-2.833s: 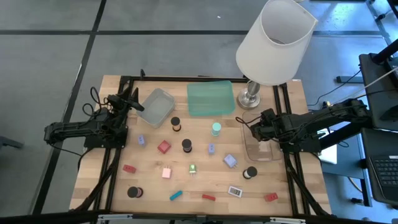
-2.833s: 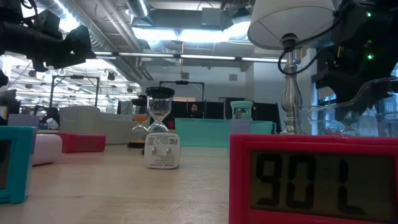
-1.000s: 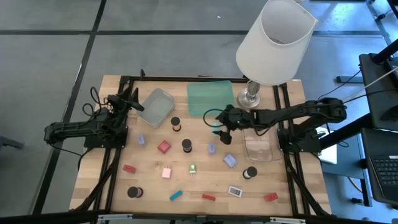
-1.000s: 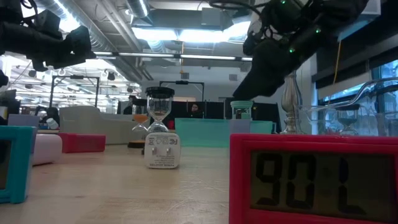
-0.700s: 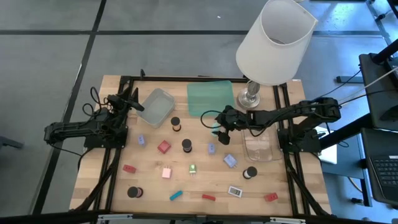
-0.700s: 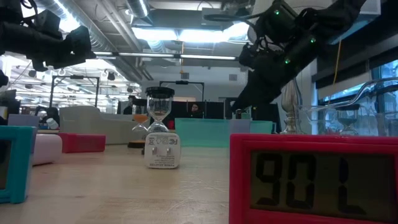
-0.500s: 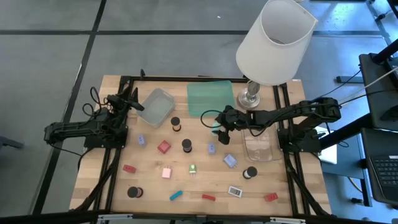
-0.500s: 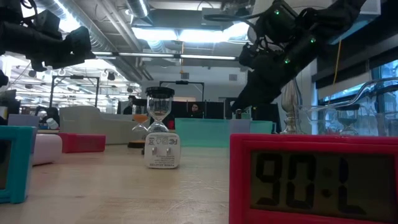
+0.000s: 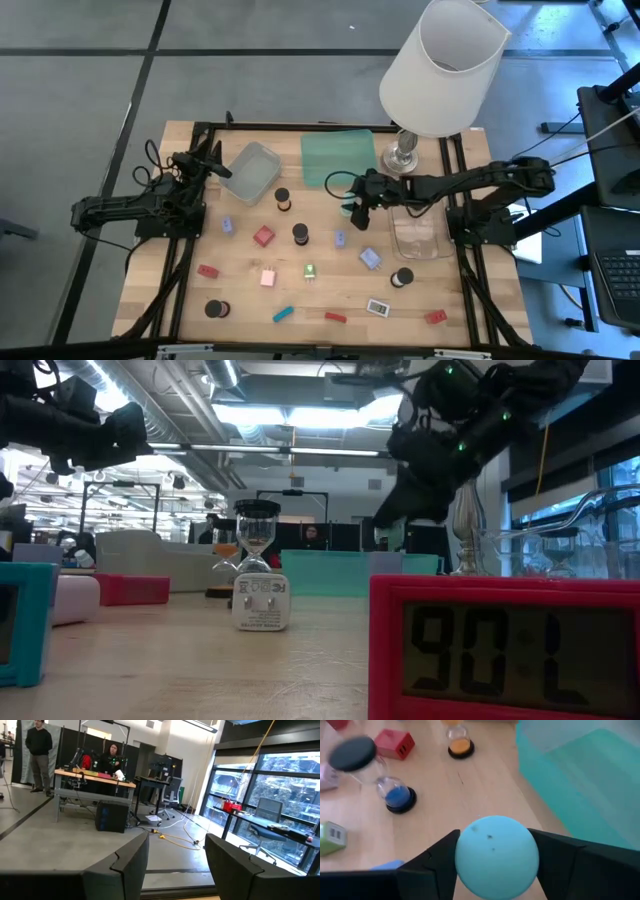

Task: Pick & Place Office items
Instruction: Put the light blue hourglass into the transparent bin

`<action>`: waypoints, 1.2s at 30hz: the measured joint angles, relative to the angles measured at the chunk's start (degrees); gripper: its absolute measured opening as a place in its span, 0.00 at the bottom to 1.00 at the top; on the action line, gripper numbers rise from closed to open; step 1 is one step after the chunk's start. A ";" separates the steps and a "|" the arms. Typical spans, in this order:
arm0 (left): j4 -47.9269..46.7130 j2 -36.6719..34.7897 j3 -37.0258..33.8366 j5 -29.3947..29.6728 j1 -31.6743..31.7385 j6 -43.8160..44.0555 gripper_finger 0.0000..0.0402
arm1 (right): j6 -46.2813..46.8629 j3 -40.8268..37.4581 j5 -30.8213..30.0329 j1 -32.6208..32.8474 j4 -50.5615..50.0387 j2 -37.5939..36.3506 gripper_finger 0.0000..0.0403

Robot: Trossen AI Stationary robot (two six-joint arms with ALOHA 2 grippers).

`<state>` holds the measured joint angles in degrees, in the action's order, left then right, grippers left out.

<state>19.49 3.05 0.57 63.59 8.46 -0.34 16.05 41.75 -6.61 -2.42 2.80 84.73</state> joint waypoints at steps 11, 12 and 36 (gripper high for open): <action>-0.02 0.01 0.01 -0.02 0.00 -0.44 0.47 | 3.75 6.27 -11.36 0.43 -25.68 -17.53 0.50; -0.06 0.02 -0.01 -0.04 0.01 -0.44 0.47 | 5.07 6.28 -12.10 0.71 -27.88 -19.41 0.50; -1.53 0.00 -0.01 -0.13 0.00 1.27 0.47 | 37.71 -4.70 -29.00 12.11 -49.98 -29.97 0.50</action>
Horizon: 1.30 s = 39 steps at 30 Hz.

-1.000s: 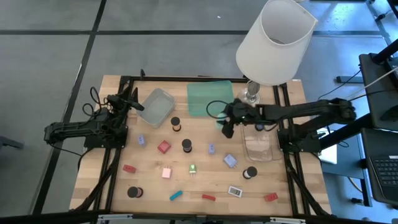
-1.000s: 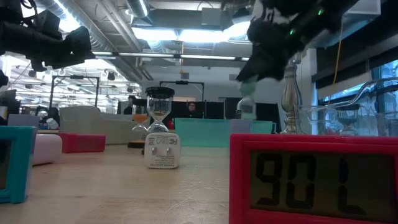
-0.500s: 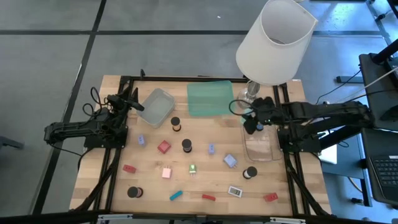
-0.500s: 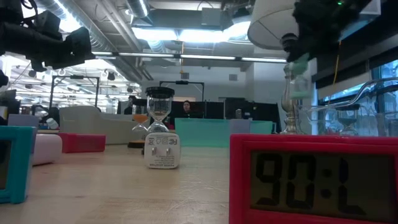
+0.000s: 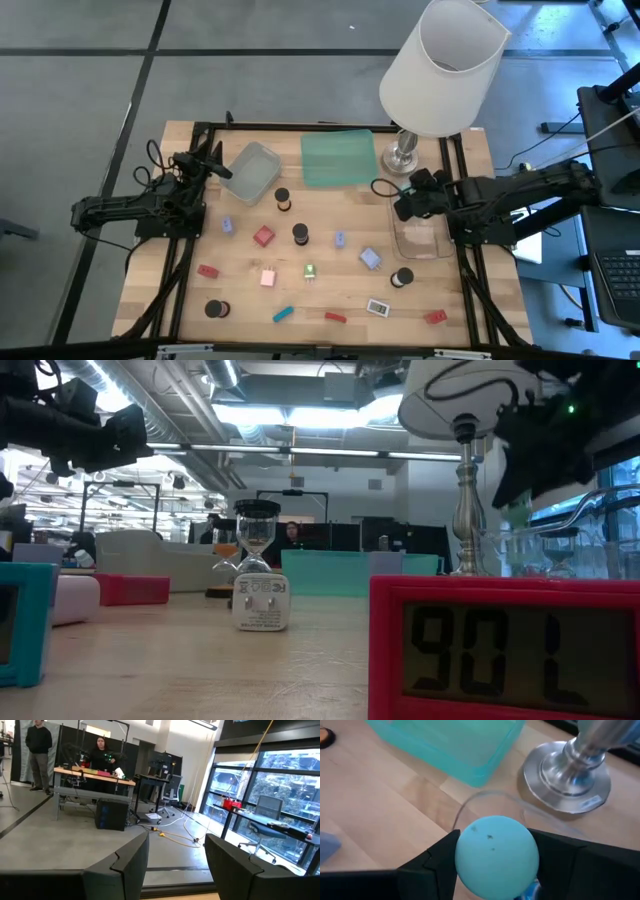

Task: Pick & Place Office items
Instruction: Put the light blue hourglass into the transparent bin

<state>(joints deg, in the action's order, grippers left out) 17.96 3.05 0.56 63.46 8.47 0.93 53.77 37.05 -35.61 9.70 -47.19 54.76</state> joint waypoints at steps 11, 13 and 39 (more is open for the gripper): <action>0.09 0.00 0.00 0.04 0.00 -0.09 0.47 | 1.32 -7.99 -1.74 -0.38 8.23 0.00 0.50; 0.12 0.01 0.02 0.07 0.00 -0.11 0.47 | 1.49 -8.61 -2.43 -0.38 8.47 0.00 0.50; 0.20 0.01 0.01 0.13 0.00 -0.17 0.48 | -0.62 -9.96 -5.12 -0.38 11.70 0.00 0.66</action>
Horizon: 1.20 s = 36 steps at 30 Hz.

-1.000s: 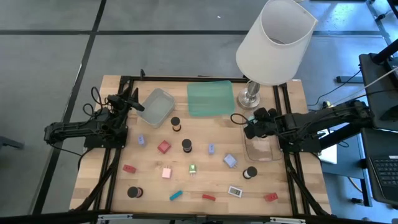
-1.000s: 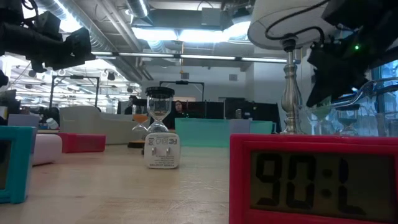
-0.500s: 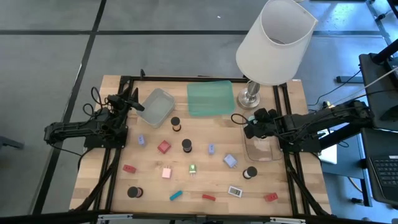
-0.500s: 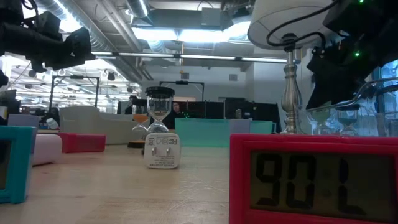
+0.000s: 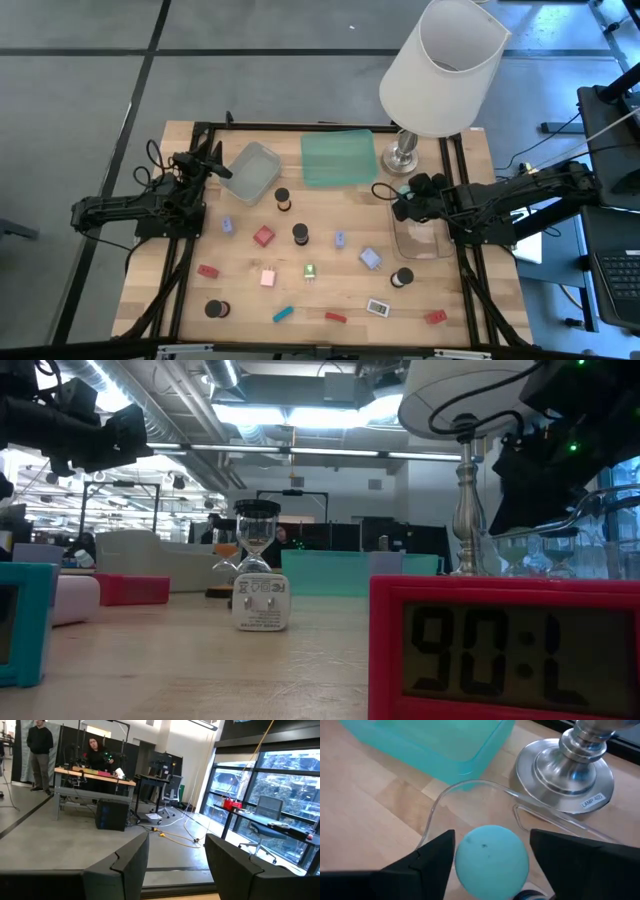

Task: Pick & Place Office items
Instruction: Put the light blue hourglass into the transparent bin, then put the white hourglass into the transparent bin

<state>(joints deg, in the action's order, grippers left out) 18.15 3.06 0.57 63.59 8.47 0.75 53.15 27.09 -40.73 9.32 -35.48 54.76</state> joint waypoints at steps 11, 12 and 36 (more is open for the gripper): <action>0.00 -0.01 0.01 0.02 -0.01 0.00 0.48 | -8.70 14.72 3.33 0.07 -8.95 0.00 0.77; 0.00 0.00 0.00 0.02 0.00 0.00 0.47 | -10.24 16.47 5.48 0.22 -9.60 0.00 0.77; -0.86 -0.01 -0.01 -4.42 -0.02 1.51 0.48 | 27.50 20.92 32.41 30.28 2.97 12.87 0.69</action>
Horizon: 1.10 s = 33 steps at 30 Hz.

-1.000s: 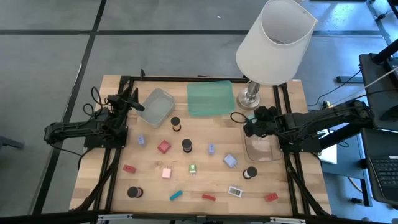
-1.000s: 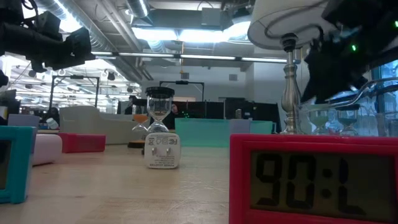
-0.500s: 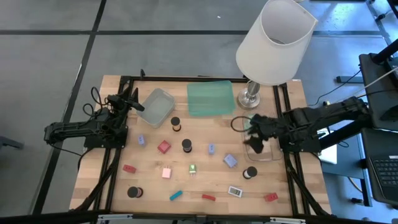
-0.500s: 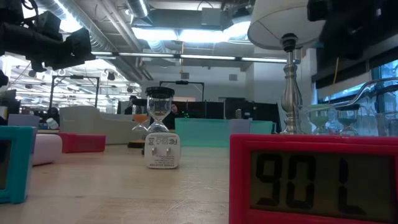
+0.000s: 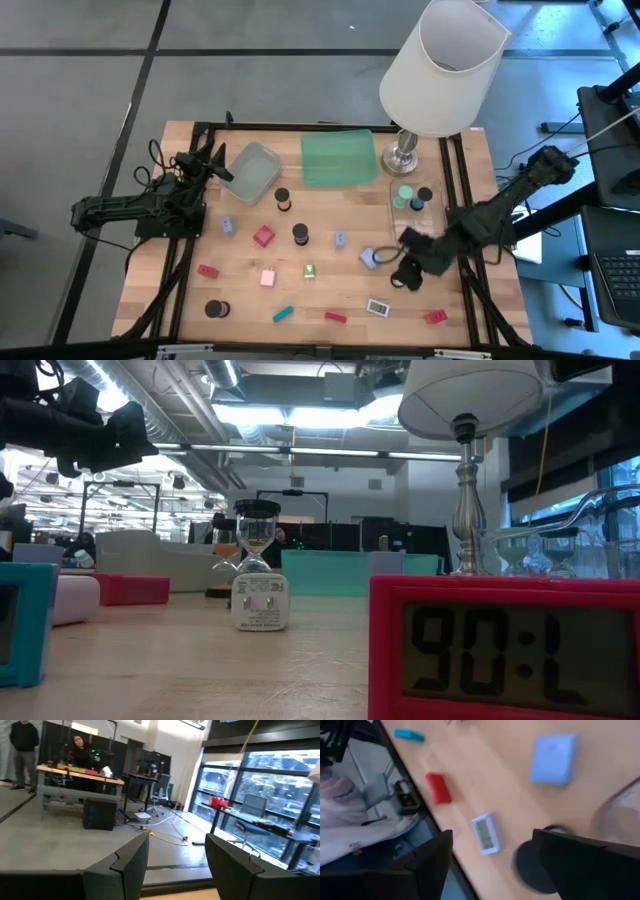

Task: Pick & Place Office items
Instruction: Put the white hourglass into the transparent bin

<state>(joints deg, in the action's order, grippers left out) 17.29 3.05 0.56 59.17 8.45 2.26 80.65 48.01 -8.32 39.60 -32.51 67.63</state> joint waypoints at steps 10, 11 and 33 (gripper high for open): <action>0.61 0.00 0.00 -0.83 0.00 0.00 0.48 | 12.36 4.46 5.41 7.20 2.10 5.70 0.69; 0.81 0.02 0.02 -0.84 0.02 0.00 0.48 | 14.27 5.04 5.47 7.57 0.73 5.72 0.69; -0.17 0.11 0.01 -2.30 0.01 0.07 0.48 | -17.30 6.01 3.72 8.57 -0.98 8.60 0.69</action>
<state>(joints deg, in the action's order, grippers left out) 17.12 3.16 0.56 56.88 8.45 2.33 63.35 54.02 -4.60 48.17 -33.50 76.23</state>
